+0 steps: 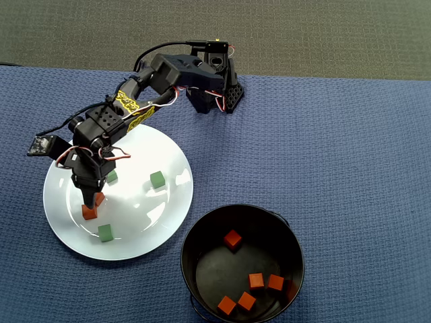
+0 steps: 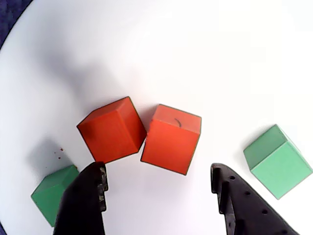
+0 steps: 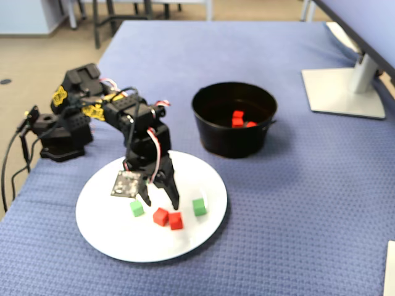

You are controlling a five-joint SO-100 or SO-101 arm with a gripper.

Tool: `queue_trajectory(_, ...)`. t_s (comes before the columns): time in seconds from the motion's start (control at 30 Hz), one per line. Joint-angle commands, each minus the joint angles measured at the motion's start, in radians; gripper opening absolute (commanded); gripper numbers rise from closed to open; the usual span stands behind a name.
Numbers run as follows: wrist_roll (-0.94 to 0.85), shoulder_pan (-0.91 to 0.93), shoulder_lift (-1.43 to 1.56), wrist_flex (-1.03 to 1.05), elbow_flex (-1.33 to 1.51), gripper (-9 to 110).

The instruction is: Pick up the red cubes from the white plate and place them in the black recipient

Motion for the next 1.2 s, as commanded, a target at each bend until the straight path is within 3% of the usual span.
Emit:
queue_trajectory(0.0,-0.015,-0.009,-0.003,0.048,-0.097,19)
queue_trajectory(0.57,-0.005,-0.058,-0.074,0.058,-0.132,18)
queue_trajectory(1.17,-0.006,0.017,-0.114,0.051,-0.167,15)
